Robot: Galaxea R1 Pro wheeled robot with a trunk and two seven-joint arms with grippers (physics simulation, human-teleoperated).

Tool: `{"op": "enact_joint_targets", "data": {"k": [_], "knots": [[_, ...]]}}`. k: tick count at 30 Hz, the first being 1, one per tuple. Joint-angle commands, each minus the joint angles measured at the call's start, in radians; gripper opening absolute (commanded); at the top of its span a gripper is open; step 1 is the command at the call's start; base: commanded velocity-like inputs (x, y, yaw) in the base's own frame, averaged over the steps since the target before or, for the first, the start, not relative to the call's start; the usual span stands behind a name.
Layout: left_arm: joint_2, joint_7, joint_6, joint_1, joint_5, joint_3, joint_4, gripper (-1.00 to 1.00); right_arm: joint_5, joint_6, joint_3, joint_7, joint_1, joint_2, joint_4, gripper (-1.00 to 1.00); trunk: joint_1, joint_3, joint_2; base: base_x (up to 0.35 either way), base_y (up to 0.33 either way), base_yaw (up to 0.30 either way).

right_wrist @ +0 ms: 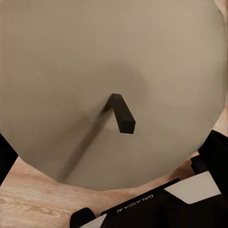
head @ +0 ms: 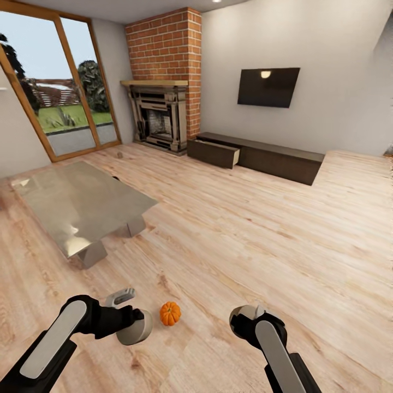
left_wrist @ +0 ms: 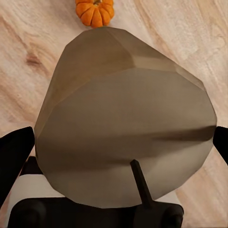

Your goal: Place each of the two pumpkins and all three candles from the living room inside a cabinet in the living room (use any cabinet), then make sure every cabinet is closed, and position the cauldron so it is next to a table in the living room.

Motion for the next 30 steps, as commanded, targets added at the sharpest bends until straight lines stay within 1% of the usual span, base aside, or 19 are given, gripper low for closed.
{"op": "enact_joint_targets", "data": {"k": [1, 6, 15, 30], "knots": [[0.001, 0.011, 0.0, -0.001, 0.009, -0.001, -0.001, -1.0, -0.006, 0.007, 0.0, -0.009, -0.001, 0.0, -0.001, -1.0, 0.0, -0.002, -0.001, 0.0, 0.0, -0.146], [0.001, 0.011, 0.0, -0.001, 0.009, -0.001, -0.001, -1.0, -0.011, 0.007, 0.0, -0.007, -0.001, 0.0, 0.0, -1.0, 0.0, -0.008, -0.001, 0.0, 0.0, -0.141], [0.001, 0.011, 0.0, -0.001, 0.009, -0.001, 0.0, -1.0, -0.048, 0.005, -0.001, -0.007, -0.001, -0.004, -0.001, -1.0, 0.0, -0.018, -0.001, 0.0, 0.0, -0.118], [0.001, 0.011, 0.001, -0.001, 0.01, -0.002, 0.0, -1.0, -0.054, 0.006, -0.004, -0.007, -0.001, -0.008, 0.0, -1.0, 0.0, -0.033, -0.001, 0.0, 0.0, -0.124]]}}
